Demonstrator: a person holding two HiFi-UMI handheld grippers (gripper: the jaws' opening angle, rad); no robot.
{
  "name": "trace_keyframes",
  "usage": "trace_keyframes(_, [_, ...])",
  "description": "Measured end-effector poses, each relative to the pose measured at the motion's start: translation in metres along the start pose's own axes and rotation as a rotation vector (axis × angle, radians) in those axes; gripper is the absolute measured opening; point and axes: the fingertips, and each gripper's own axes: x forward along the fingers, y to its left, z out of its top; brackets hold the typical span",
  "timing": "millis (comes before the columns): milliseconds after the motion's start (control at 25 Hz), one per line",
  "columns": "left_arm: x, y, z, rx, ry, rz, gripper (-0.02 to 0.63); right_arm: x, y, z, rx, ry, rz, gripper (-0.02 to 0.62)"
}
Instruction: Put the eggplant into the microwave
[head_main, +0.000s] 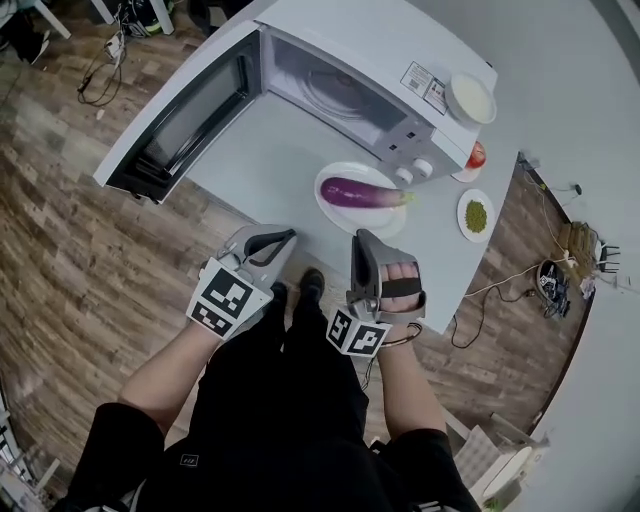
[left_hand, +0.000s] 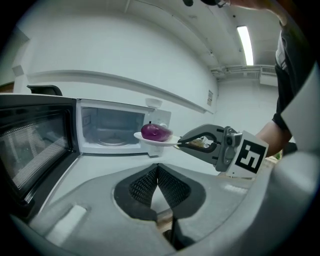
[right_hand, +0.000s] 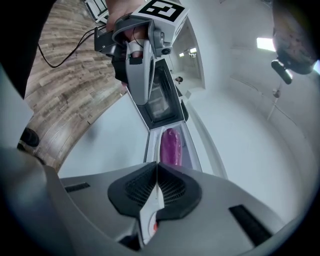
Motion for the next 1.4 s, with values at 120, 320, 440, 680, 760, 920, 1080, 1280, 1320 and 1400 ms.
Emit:
trace_keyframes(120, [-0.006, 0.017, 0.003, -0.003, -0.006, 0.033, 0.008, 0.016, -0.004, 0.015, -0.019, -0.037, 0.001, 0.021])
trace_keyframes(320, [-0.012, 0.044, 0.012, 0.004, -0.025, 0.090, 0.008, 0.047, -0.011, 0.031, -0.045, -0.078, -0.006, 0.021])
trace_keyframes(440, [-0.014, 0.056, 0.013, -0.003, -0.023, 0.120, 0.008, 0.062, -0.015, 0.036, -0.054, -0.089, -0.001, 0.021])
trace_keyframes(680, [-0.008, 0.075, 0.019, -0.009, -0.033, 0.151, 0.008, 0.095, -0.013, 0.033, -0.088, -0.081, 0.020, 0.021])
trace_keyframes(760, [-0.002, 0.079, 0.022, -0.013, -0.035, 0.151, 0.008, 0.106, -0.013, 0.030, -0.094, -0.076, 0.026, 0.021])
trace_keyframes(920, [0.011, 0.085, 0.027, -0.004, -0.030, 0.143, 0.008, 0.126, -0.014, 0.026, -0.107, -0.074, 0.025, 0.021])
trace_keyframes(1080, [0.020, 0.095, 0.028, 0.001, -0.021, 0.148, 0.008, 0.146, -0.009, 0.023, -0.097, -0.057, 0.027, 0.021])
trace_keyframes(1280, [0.035, 0.108, 0.025, 0.010, -0.003, 0.150, 0.008, 0.168, 0.001, 0.020, -0.091, -0.050, 0.040, 0.021])
trace_keyframes(1320, [0.037, 0.111, 0.024, 0.010, -0.002, 0.149, 0.008, 0.172, 0.003, 0.019, -0.091, -0.047, 0.043, 0.021])
trace_keyframes(1400, [0.041, 0.115, 0.022, 0.009, 0.001, 0.147, 0.008, 0.180, 0.005, 0.017, -0.090, -0.043, 0.048, 0.021])
